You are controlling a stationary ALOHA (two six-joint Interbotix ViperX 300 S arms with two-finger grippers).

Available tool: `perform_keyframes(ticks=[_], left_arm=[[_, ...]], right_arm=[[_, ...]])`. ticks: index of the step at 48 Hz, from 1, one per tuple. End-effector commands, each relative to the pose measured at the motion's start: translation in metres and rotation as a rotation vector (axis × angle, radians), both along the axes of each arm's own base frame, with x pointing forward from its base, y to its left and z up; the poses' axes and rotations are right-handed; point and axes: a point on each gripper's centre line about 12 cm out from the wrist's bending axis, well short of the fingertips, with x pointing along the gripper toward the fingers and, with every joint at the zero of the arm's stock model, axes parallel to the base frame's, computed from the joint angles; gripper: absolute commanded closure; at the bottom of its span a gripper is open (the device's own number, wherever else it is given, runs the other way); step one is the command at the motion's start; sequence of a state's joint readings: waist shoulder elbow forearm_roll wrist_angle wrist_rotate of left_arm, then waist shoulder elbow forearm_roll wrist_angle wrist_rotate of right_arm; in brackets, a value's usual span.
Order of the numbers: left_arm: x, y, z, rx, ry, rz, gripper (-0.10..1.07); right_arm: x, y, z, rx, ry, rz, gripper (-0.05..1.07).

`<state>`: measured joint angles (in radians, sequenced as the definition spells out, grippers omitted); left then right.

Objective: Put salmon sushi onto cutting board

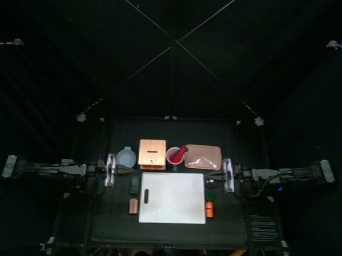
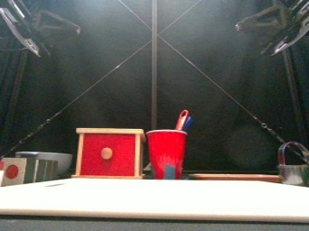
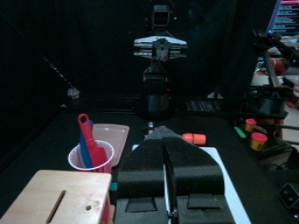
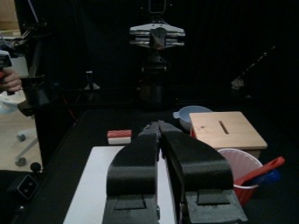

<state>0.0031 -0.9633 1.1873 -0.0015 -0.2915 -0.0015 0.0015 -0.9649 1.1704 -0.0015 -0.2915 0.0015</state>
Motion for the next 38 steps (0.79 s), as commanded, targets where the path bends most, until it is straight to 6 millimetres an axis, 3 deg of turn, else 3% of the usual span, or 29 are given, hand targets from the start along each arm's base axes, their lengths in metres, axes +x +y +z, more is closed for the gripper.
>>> perform_keyframes(ticks=[1,13,23,31,38], left_arm=[[0.006,0.01,-0.016,-0.006,0.057,0.051,1.01],[0.025,0.013,-0.038,-0.1,0.159,0.072,0.96],[0.081,-0.008,-0.022,-0.203,0.275,0.013,0.92],[0.124,-0.019,-0.033,-0.244,0.597,-0.024,0.92],[0.148,-0.02,-0.032,-0.272,0.772,-0.04,0.91]], right_arm=[[0.005,-0.001,-0.008,-0.006,0.035,-0.003,1.01],[0.024,0.001,-0.041,-0.024,0.182,0.009,1.02],[0.034,0.002,-0.051,-0.024,0.238,0.011,1.02],[0.035,0.001,-0.047,-0.015,0.227,0.009,1.01],[0.034,0.001,-0.042,-0.009,0.209,0.006,1.01]])
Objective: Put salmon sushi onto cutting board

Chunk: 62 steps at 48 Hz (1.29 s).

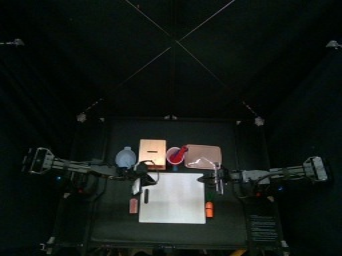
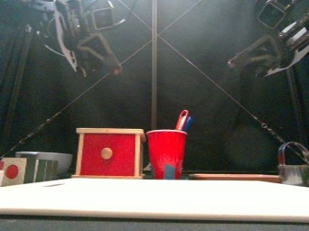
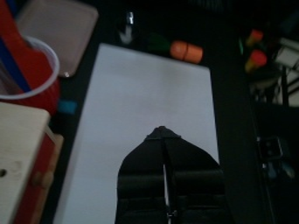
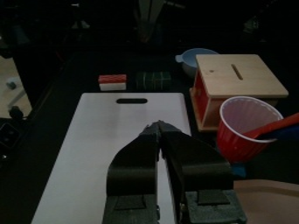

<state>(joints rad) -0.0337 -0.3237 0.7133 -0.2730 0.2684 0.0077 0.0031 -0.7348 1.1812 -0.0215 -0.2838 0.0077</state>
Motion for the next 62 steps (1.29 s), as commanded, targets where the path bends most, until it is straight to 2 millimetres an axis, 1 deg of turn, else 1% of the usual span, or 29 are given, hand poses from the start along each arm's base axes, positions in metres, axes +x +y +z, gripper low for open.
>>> perform_keyframes(ticks=[1,4,10,14,17,21,25,29,32,35,36,41,49,50,53,57,60,62], left_arm=[[0.016,0.0,0.011,-0.024,0.07,-0.012,0.91],[0.019,0.0,0.006,-0.057,0.177,-0.013,0.91],[0.015,0.001,-0.021,-0.116,0.471,-0.001,0.89],[0.014,0.0,-0.035,-0.129,0.662,0.013,0.89],[0.013,0.001,-0.04,-0.124,0.757,0.046,0.89],[0.016,-0.006,-0.044,-0.099,0.804,0.106,0.88],[0.016,-0.015,-0.039,-0.068,0.799,0.209,0.87],[0.009,-0.025,-0.035,-0.056,0.795,0.327,0.86],[-0.001,-0.032,-0.033,-0.046,0.798,0.431,0.83],[-0.013,-0.038,-0.033,-0.035,0.795,0.542,0.78],[-0.02,-0.042,-0.034,-0.024,0.795,0.592,0.74],[-0.043,-0.052,-0.036,-0.023,0.779,0.751,0.58],[-0.066,-0.073,-0.043,-0.13,0.742,0.913,0.26],[-0.069,-0.076,-0.045,-0.144,0.734,0.934,0.21],[-0.074,-0.08,-0.052,-0.159,0.713,0.979,0.1],[-0.074,-0.087,-0.064,-0.195,0.673,1.024,-0.01],[-0.072,-0.092,-0.072,-0.238,0.642,1.032,-0.06],[-0.07,-0.096,-0.077,-0.27,0.631,1.029,-0.07]], right_arm=[[0.003,0.0,0.013,0.006,-0.04,-0.002,1.01],[0.002,0.0,0.015,0.014,-0.041,-0.001,1.01],[0.002,0.0,0.015,0.029,-0.038,-0.004,1.0],[0.001,0.001,0.013,0.032,-0.032,-0.003,0.99],[0.001,0.0,0.011,0.033,-0.029,-0.005,0.98],[0.001,0.0,0.009,0.033,-0.021,-0.005,0.98],[0.001,0.0,0.008,0.036,-0.018,-0.006,0.97],[0.001,0.0,0.007,0.039,-0.015,-0.006,0.97],[0.001,0.0,0.007,0.037,-0.012,-0.007,0.97],[0.001,-0.001,0.007,0.037,-0.014,-0.014,0.97],[0.001,-0.001,0.007,0.037,-0.014,-0.014,0.97],[0.001,-0.001,0.007,0.034,-0.012,-0.012,0.97],[0.001,-0.003,0.007,0.03,-0.012,-0.02,0.97],[0.001,-0.004,0.006,0.028,-0.011,-0.021,0.97],[0.001,-0.004,0.006,0.03,-0.011,-0.023,0.97],[0.001,-0.004,0.006,0.034,-0.006,-0.025,0.97],[0.001,-0.004,0.005,0.035,0.003,-0.026,0.97],[0.001,-0.004,0.004,0.038,0.011,-0.027,0.97]])
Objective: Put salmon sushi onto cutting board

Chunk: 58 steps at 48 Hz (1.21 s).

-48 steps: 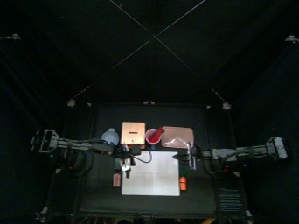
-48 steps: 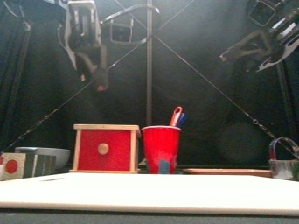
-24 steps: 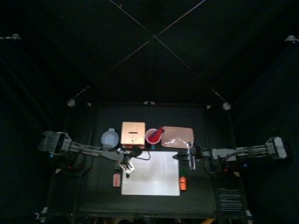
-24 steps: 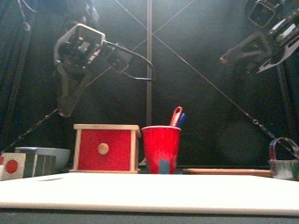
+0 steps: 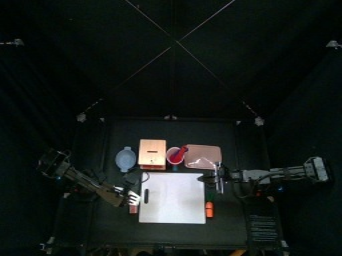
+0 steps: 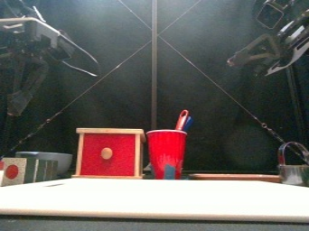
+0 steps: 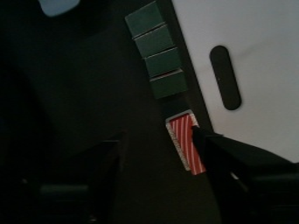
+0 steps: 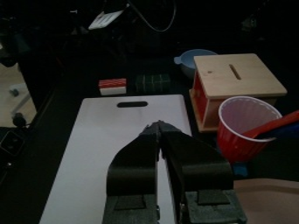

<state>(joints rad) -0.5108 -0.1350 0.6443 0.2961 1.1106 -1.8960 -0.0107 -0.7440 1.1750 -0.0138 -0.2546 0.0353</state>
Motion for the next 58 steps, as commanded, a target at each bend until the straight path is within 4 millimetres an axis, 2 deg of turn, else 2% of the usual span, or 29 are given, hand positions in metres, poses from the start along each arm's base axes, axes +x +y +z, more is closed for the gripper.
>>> perform_keyframes(ticks=[1,8,14,21,34,44,58], left_arm=[[0.006,-0.01,-0.007,-0.035,-0.06,-0.003,-0.06],[0.011,-0.022,-0.028,-0.106,-0.075,0.006,-0.05],[0.005,-0.026,-0.043,-0.132,-0.015,0.053,-0.05],[-0.002,-0.028,-0.054,-0.153,0.031,0.095,-0.05],[0.002,-0.031,-0.07,-0.146,0.049,0.102,-0.03],[0.003,-0.034,-0.077,-0.142,0.052,0.114,0.06],[-0.001,-0.032,-0.074,-0.131,0.063,0.112,0.28]], right_arm=[[0.001,-0.001,0.002,0.004,0.0,-0.005,0.97],[0.001,-0.001,0.0,0.003,0.02,-0.005,0.97],[0.001,-0.001,0.0,0.006,0.021,-0.006,0.97],[0.001,-0.001,-0.002,0.006,0.029,-0.006,0.97],[0.001,-0.001,-0.002,0.006,0.037,-0.004,0.97],[0.001,-0.001,-0.003,0.006,0.041,-0.006,0.97],[0.001,0.001,-0.006,0.01,0.051,0.0,0.97]])
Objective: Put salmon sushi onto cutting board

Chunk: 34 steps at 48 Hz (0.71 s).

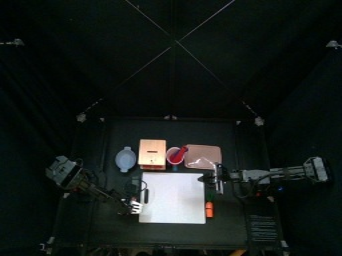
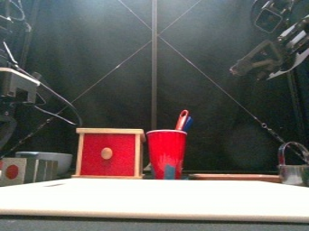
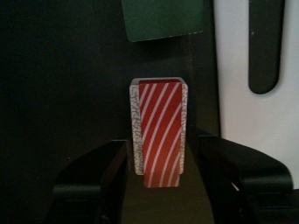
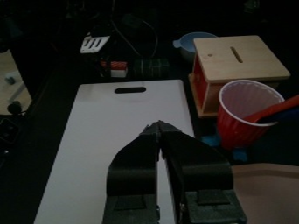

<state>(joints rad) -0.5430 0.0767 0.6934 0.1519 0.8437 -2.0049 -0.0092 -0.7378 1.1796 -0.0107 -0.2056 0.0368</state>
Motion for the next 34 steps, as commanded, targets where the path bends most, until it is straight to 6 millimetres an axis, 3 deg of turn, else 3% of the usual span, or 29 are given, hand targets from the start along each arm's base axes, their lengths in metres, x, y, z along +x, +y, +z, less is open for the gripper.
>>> perform_keyframes(ticks=[1,7,20,34], left_arm=[[-0.003,0.0,0.003,0.007,0.01,-0.004,0.28],[-0.005,0.001,0.013,0.013,0.005,-0.026,0.3],[-0.002,0.011,0.058,0.02,-0.112,-0.076,0.3],[0.047,0.045,0.078,0.049,-0.254,-0.094,0.3]], right_arm=[[0.002,0.001,0.003,0.007,-0.009,0.0,0.97],[0.002,0.001,0.002,0.015,-0.005,-0.003,0.97],[0.002,0.001,0.002,0.017,0.001,-0.003,0.97],[0.001,0.004,0.001,0.017,0.006,0.011,0.97]])
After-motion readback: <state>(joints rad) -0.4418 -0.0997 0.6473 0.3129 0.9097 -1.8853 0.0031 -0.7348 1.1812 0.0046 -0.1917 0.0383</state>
